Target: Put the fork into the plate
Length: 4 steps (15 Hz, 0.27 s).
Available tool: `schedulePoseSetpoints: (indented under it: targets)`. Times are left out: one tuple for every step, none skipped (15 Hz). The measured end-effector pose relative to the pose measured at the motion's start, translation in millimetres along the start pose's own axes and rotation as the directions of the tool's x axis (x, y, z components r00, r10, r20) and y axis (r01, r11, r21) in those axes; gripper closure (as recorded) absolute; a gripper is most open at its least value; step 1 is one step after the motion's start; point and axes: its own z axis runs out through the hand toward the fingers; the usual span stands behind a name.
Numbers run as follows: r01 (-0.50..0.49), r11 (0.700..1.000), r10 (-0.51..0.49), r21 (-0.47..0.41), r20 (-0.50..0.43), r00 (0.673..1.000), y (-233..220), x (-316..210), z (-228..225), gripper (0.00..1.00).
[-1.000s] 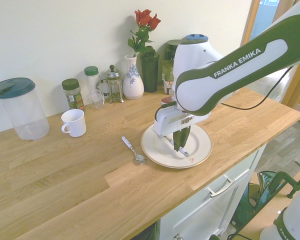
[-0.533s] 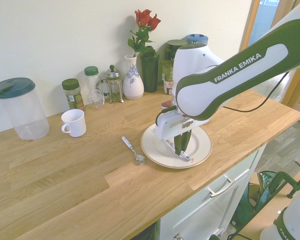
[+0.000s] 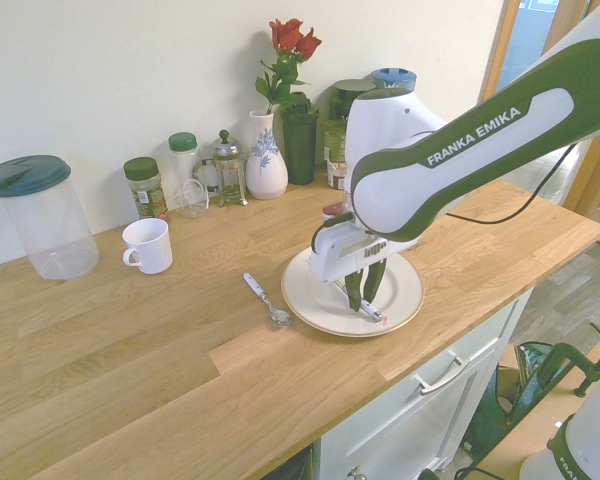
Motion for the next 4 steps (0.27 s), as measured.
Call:
schedulePoseSetpoints:
  targets:
    - [-0.001,1.000,0.001,0.002,-0.001,1.000,-0.2,0.8,-0.8,0.00]
    - [-0.004,1.000,0.004,0.006,-0.003,1.000,-1.1,2.4,-2.8,0.00]
    - [-0.007,1.000,0.007,0.011,-0.006,1.000,-2.0,4.3,-5.1,0.00]
    - [-0.010,1.000,0.010,0.018,-0.009,1.000,-3.2,6.8,-8.2,0.00]
